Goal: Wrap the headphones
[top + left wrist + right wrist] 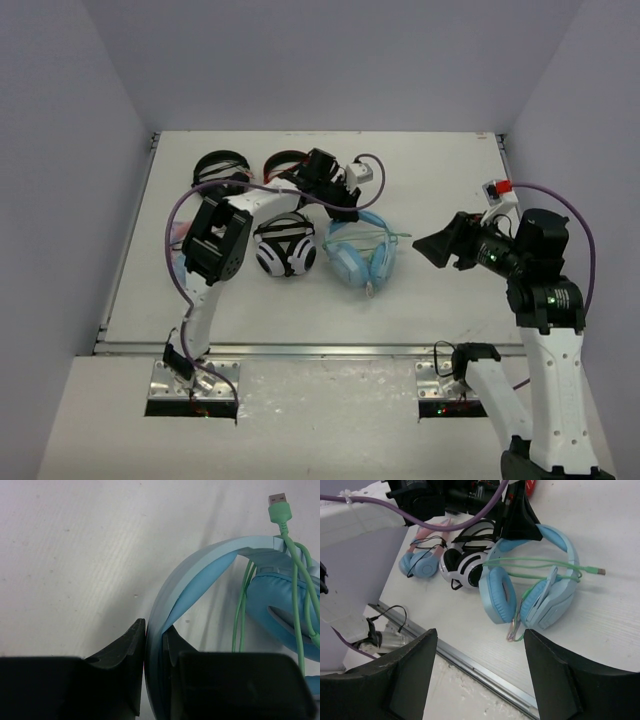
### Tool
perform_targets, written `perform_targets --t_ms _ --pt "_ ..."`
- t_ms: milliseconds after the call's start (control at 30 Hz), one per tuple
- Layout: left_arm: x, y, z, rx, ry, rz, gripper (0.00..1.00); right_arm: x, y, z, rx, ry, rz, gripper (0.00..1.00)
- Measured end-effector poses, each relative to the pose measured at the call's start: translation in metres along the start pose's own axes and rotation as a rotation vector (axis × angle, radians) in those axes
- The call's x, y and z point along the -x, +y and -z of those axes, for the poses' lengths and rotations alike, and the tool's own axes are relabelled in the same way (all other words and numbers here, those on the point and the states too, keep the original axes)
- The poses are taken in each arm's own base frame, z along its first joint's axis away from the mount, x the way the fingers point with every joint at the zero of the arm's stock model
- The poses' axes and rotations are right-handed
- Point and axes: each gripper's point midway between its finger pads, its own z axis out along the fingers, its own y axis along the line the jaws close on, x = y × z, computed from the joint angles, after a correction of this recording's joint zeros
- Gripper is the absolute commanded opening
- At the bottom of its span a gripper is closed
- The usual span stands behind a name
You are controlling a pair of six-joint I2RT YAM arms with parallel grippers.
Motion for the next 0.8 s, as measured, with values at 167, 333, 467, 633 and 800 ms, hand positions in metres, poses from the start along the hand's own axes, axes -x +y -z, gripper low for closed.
perform_targets --t_ms 167,333,467,633,800 --pt "0.002 0.018 -0.008 -0.007 -0.046 0.028 0.10 -0.013 -0.003 -0.006 0.024 0.025 -0.025 0.71" --pt "-0.008 0.023 -0.021 -0.027 -0.050 0.065 0.25 -0.027 -0.006 -0.009 0.038 0.042 -0.044 0.71" --pt "-0.009 0.019 -0.023 -0.053 -0.054 0.095 0.37 -0.033 -0.005 -0.011 0.056 0.051 -0.057 0.72" --pt "-0.005 0.019 -0.024 -0.048 -0.069 0.099 0.40 -0.040 -0.007 -0.013 0.075 0.052 -0.059 0.72" --pt "0.001 0.025 -0.024 0.005 -0.073 0.109 0.49 -0.047 -0.010 -0.016 0.077 0.065 -0.069 0.72"
